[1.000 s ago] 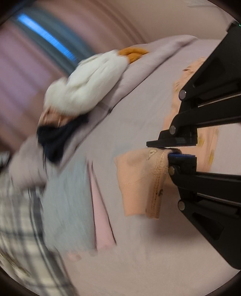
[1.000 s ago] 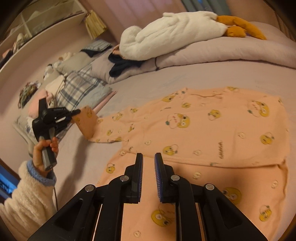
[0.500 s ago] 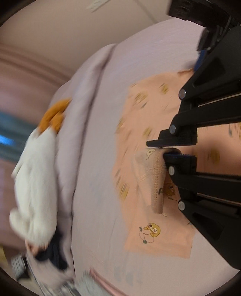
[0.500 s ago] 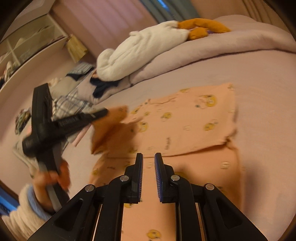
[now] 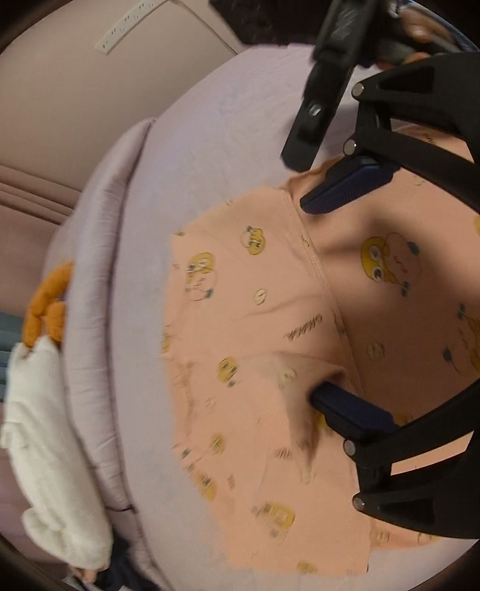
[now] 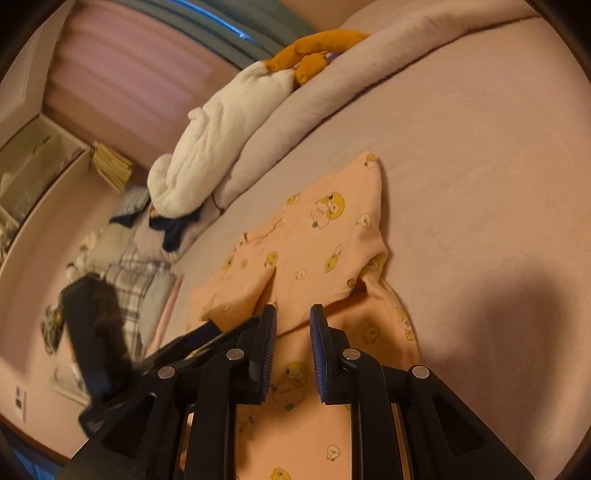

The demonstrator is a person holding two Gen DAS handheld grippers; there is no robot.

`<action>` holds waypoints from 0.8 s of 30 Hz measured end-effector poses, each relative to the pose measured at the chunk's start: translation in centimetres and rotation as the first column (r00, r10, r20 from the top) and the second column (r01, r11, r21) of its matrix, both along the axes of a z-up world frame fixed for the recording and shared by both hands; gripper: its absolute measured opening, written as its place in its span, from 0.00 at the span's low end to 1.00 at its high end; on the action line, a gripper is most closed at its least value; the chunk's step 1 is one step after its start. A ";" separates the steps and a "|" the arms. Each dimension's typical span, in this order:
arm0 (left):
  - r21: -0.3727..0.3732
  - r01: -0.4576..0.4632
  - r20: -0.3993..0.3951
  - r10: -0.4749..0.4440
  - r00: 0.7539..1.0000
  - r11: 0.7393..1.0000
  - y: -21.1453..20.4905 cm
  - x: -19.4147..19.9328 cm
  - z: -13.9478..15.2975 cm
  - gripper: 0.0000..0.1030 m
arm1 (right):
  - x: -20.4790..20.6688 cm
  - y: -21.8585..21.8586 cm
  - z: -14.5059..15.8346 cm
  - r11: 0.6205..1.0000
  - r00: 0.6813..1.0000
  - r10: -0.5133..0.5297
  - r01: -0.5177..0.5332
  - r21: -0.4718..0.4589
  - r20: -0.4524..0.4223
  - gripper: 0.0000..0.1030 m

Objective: Fold small clothes

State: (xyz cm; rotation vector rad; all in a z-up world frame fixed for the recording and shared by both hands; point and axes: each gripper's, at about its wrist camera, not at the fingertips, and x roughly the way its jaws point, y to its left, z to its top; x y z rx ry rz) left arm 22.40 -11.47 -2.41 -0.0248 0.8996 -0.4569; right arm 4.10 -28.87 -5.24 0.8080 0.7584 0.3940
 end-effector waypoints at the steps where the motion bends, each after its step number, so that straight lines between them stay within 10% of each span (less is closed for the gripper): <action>1: -0.007 -0.006 0.029 0.006 1.000 1.000 1.1 -0.6 0.7 0.89 | 0.1 0.2 0.1 1.000 1.000 0.009 -0.009 0.008 0.001 0.18; 5: 0.011 -0.058 0.069 0.058 0.996 0.998 5.3 -3.2 1.7 0.89 | 0.4 1.7 0.2 0.998 0.998 0.056 -0.056 0.006 -0.001 0.43; 14: 0.015 -0.247 0.028 0.247 0.969 0.969 15.2 -8.1 -0.4 0.89 | 2.7 8.4 1.0 0.964 0.973 0.229 -0.227 -0.135 -0.005 0.45; 21: -0.095 -0.298 -0.046 0.294 0.955 0.950 18.4 -10.5 -1.7 0.90 | 1.9 17.2 3.4 0.742 0.890 0.444 -0.299 -0.600 0.107 0.45; 24: -0.124 -0.293 -0.060 0.287 0.956 0.948 18.6 -10.8 -1.9 0.90 | 3.4 19.0 2.8 0.677 0.879 0.475 -0.326 -0.660 0.053 0.45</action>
